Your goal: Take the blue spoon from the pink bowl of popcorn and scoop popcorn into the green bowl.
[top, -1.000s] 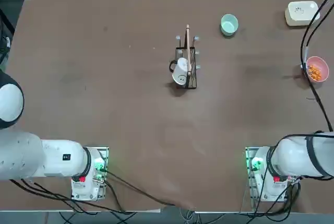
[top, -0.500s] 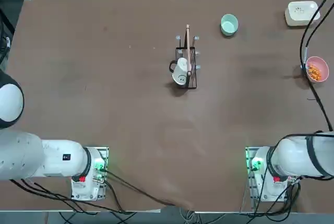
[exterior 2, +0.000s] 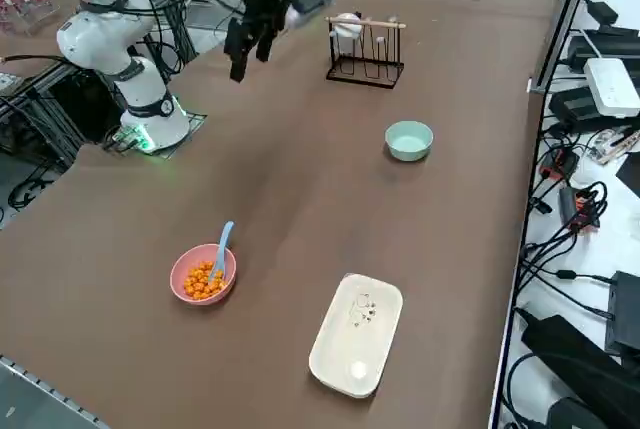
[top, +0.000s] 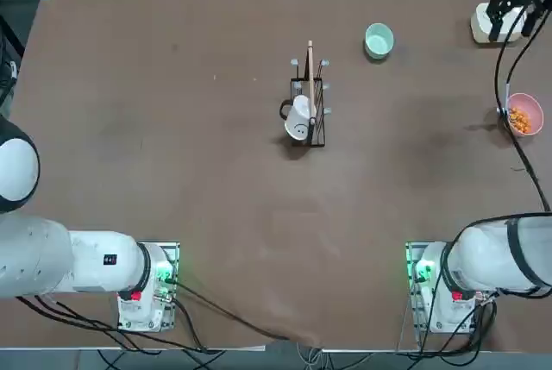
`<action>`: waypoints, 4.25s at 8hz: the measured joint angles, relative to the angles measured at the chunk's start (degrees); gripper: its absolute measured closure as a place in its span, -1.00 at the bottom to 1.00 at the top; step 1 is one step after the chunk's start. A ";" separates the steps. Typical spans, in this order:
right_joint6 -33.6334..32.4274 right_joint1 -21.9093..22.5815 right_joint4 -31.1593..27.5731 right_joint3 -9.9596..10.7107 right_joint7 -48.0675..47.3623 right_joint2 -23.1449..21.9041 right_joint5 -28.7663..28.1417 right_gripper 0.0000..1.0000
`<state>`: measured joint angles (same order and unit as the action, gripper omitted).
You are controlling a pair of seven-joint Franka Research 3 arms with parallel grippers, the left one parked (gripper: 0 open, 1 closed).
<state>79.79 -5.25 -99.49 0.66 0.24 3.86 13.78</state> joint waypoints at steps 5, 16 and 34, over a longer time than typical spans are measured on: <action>17.98 0.75 -24.15 -0.92 -32.08 3.77 33.52 -1.00; 25.83 0.84 -27.16 -0.79 -67.00 23.59 56.43 -0.71; 24.53 0.25 -27.03 -0.43 -71.80 26.01 59.27 0.77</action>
<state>104.31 -5.00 -126.52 0.23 -71.56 29.87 73.05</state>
